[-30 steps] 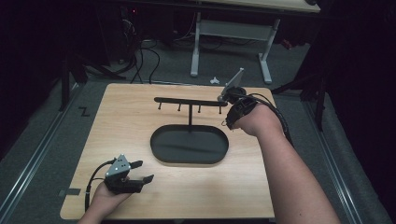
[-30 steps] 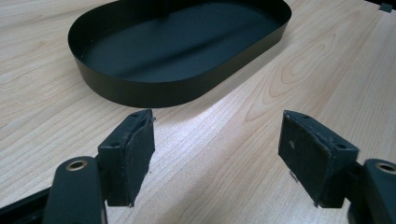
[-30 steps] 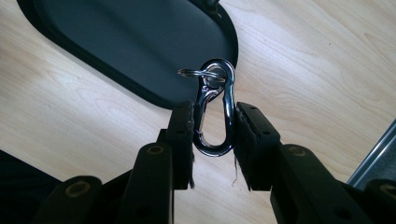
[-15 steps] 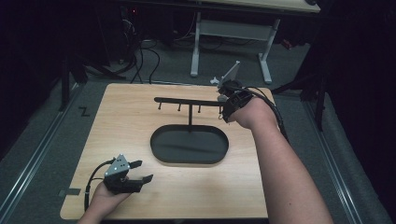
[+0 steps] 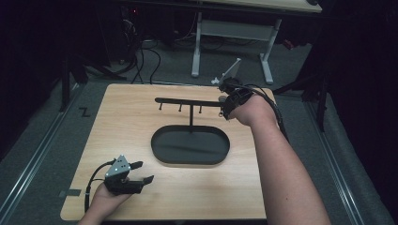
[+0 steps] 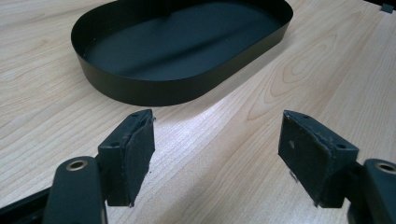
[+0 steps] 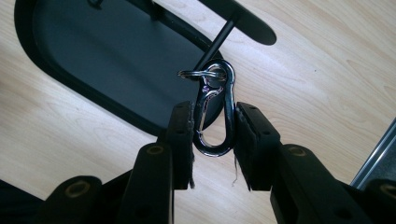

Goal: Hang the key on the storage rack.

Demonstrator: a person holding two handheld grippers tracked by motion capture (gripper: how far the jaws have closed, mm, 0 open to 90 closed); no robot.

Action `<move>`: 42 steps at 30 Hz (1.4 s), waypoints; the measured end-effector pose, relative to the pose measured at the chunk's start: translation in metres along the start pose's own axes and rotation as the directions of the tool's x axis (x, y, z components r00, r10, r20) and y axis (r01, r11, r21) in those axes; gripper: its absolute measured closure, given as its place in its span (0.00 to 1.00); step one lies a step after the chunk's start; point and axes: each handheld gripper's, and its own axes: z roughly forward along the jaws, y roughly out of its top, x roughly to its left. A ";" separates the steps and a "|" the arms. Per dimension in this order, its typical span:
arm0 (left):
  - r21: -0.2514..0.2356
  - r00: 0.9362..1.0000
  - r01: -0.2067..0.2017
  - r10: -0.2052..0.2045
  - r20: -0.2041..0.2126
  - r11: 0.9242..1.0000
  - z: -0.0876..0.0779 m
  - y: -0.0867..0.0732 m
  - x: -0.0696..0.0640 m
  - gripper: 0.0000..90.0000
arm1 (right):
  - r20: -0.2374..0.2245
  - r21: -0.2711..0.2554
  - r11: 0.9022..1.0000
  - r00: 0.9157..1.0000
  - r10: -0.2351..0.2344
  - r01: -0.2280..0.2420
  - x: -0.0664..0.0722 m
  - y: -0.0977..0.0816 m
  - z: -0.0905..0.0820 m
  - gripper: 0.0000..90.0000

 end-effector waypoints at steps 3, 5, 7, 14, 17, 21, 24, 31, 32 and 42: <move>-0.001 1.000 0.001 -0.001 0.000 1.000 -0.001 0.000 0.000 0.30 | 0.001 -0.005 1.000 1.000 0.003 -0.003 -0.001 0.002 0.001 0.76; 0.001 1.000 0.001 -0.001 0.002 1.000 0.000 0.000 0.000 0.31 | 0.005 -0.006 1.000 1.000 0.010 -0.010 -0.002 0.003 0.002 0.76; 0.002 1.000 0.000 0.000 0.002 1.000 0.000 0.000 0.000 0.31 | 0.008 -0.011 1.000 1.000 0.013 -0.013 -0.004 0.003 0.002 0.76; 0.002 1.000 0.003 -0.003 0.003 1.000 0.000 0.000 0.000 0.31 | 0.017 -0.010 1.000 1.000 0.023 -0.023 -0.008 0.008 0.007 0.76; 0.001 1.000 0.001 -0.001 0.002 1.000 0.000 0.000 0.000 0.31 | 0.021 -0.014 1.000 0.999 0.024 -0.024 -0.010 0.010 0.010 0.76; 0.004 1.000 0.002 -0.002 0.004 1.000 0.000 0.000 0.000 0.31 | 0.032 -0.018 1.000 0.999 0.023 -0.023 -0.009 0.012 0.012 0.75; 0.002 1.000 0.001 -0.001 0.003 1.000 0.000 0.000 0.000 0.31 | 0.039 -0.020 1.000 0.999 0.021 -0.020 -0.007 0.013 0.011 0.73; 0.007 1.000 -0.001 0.001 0.005 1.000 0.001 0.000 0.000 0.31 | 0.046 -0.023 0.999 0.999 0.027 -0.026 -0.006 0.010 0.007 0.73; 0.008 1.000 -0.002 0.002 0.005 1.000 0.001 0.000 0.000 0.31 | 0.047 -0.025 0.999 0.999 0.023 -0.022 -0.007 0.009 0.006 0.72; 0.008 1.000 -0.003 0.003 0.004 1.000 0.002 0.000 -0.001 0.31 | 0.053 -0.028 0.999 0.998 0.039 -0.037 -0.011 -0.001 0.009 0.67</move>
